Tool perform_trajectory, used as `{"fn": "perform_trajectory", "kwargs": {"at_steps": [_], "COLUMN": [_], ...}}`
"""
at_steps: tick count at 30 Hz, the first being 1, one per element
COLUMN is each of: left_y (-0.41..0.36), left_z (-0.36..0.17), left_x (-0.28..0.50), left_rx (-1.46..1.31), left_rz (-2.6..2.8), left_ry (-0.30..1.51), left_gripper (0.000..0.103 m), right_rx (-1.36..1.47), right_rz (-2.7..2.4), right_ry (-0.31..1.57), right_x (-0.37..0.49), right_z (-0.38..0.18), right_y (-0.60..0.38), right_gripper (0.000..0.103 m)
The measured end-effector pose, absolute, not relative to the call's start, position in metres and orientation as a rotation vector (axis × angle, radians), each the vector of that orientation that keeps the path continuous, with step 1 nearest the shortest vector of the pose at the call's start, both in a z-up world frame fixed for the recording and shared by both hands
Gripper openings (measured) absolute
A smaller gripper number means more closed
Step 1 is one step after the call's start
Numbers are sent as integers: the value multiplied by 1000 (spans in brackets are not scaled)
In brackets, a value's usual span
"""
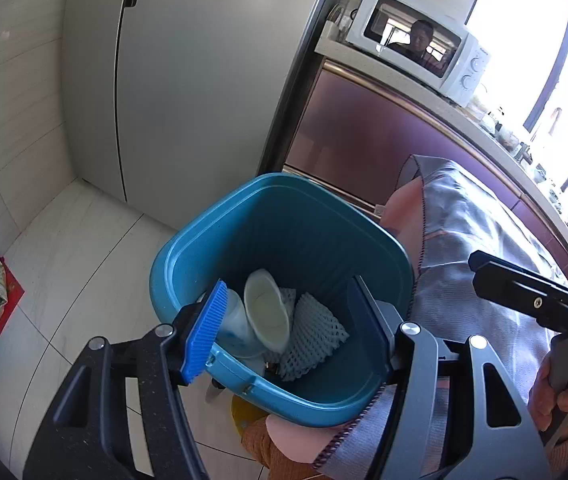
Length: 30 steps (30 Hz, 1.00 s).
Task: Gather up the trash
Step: 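Open both tools over the teal bin to drop the paper cups, then move both open tools back over the table toward the snack wrappers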
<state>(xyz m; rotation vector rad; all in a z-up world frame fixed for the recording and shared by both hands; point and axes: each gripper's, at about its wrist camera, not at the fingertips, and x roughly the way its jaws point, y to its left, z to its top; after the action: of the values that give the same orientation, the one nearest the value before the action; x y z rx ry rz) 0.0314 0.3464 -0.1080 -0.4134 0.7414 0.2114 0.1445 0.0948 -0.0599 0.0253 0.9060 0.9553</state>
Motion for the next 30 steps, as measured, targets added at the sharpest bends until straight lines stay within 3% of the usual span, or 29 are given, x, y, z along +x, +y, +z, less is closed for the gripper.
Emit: {"fn": "perform_trajectory", "kwargs": {"at_steps": [13,30], "left_y": [288,121], "left_z": [-76,-62], "left_x": [25,49], "left_rx": [-359,-194], "left_rz": [36,-368], "left_ry": [669,705], "left_gripper": [65,67], "right_rx": [55,151], "right_rz": [934,563], "right_ry": [798,675], "right_x": [114,59], "right_z": [-30,-19], "right_y": [29,-136], "right_gripper": [80,80]}}
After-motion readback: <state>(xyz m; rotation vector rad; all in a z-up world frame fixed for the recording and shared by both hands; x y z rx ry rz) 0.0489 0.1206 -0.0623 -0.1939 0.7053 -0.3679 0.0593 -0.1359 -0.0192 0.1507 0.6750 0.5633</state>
